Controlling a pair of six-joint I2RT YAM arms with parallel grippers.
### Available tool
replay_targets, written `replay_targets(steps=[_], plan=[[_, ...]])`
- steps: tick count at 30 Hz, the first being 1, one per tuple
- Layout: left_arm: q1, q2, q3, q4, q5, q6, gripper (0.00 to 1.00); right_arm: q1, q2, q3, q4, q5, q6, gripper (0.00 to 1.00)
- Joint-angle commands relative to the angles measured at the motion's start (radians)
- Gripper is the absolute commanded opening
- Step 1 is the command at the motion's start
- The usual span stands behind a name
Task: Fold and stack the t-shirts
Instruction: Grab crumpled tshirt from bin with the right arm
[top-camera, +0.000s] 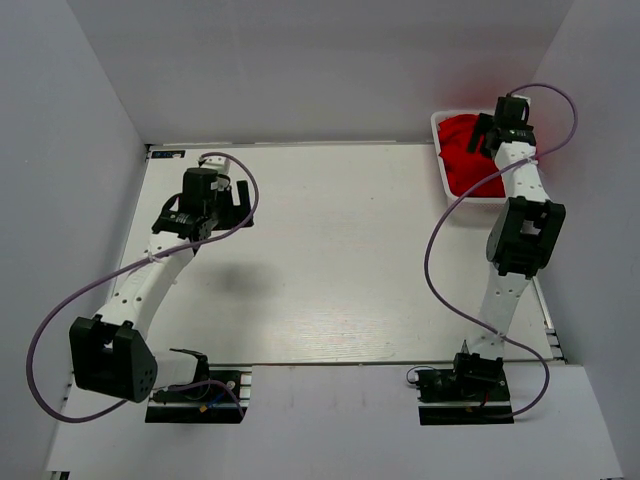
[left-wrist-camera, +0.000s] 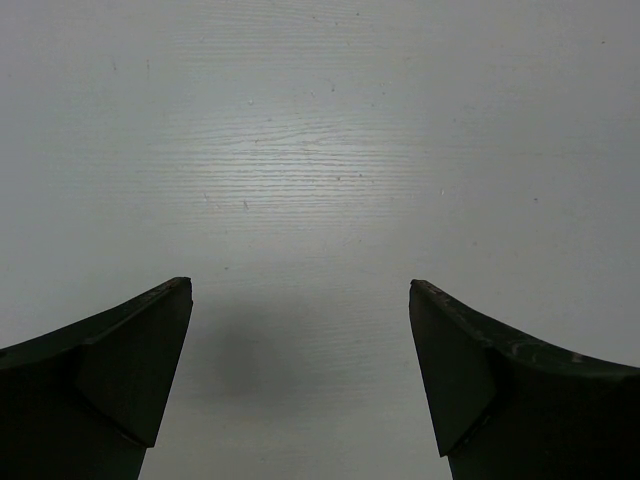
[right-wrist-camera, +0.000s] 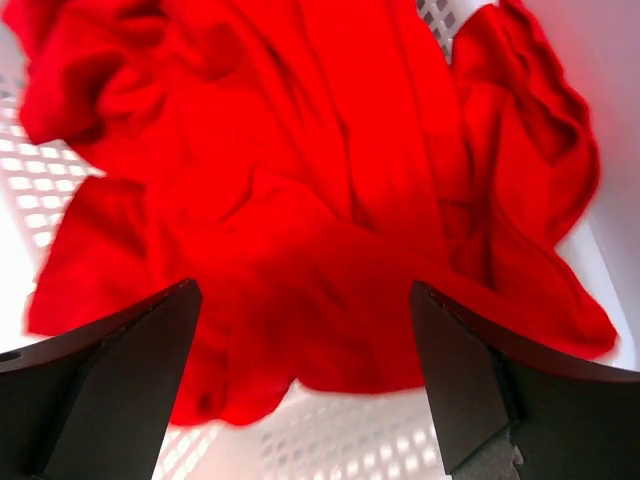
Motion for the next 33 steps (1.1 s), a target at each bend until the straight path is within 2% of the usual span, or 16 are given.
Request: replay_targets(steps=[1,5,7,8,10,11,14,15,27,33], plan=[[0.001,0.002,0.039,0.001,0.019,0.016,1.0,-0.009,0.031,0.045,0.123,-0.002,-0.083,0.9],[0.001,0.022,0.039,0.001,0.019,0.016,1.0,-0.017,0.09,0.052,0.146,-0.033,-0.093,0.87],[0.001,0.033,0.048,0.001,0.028,0.016,1.0,-0.02,0.103,0.052,0.154,-0.068,-0.092,0.8],[0.001,0.033,0.048,0.001,0.028,0.016,1.0,-0.021,0.109,0.051,0.154,-0.078,-0.092,0.71],[0.001,0.033,0.048,0.001,0.028,0.025,1.0,-0.02,0.115,0.049,0.155,-0.108,-0.086,0.62],[0.001,0.033,0.048,0.001,0.028,0.025,1.0,-0.02,0.117,0.042,0.161,-0.111,-0.081,0.46],[0.001,0.042,0.048,0.001,0.028,0.025,1.0,-0.02,0.114,0.034,0.166,-0.111,-0.066,0.14],[0.001,0.042,0.048,0.001,0.028,0.025,1.0,-0.02,0.111,0.032,0.168,-0.104,-0.063,0.0],[0.001,0.042,0.048,-0.008,0.037,0.025,1.0,-0.018,-0.05,-0.014,0.215,-0.021,-0.063,0.0],[0.001,0.033,0.057,-0.008,0.066,0.025,1.0,-0.017,-0.222,-0.034,0.278,-0.006,-0.095,0.0]])
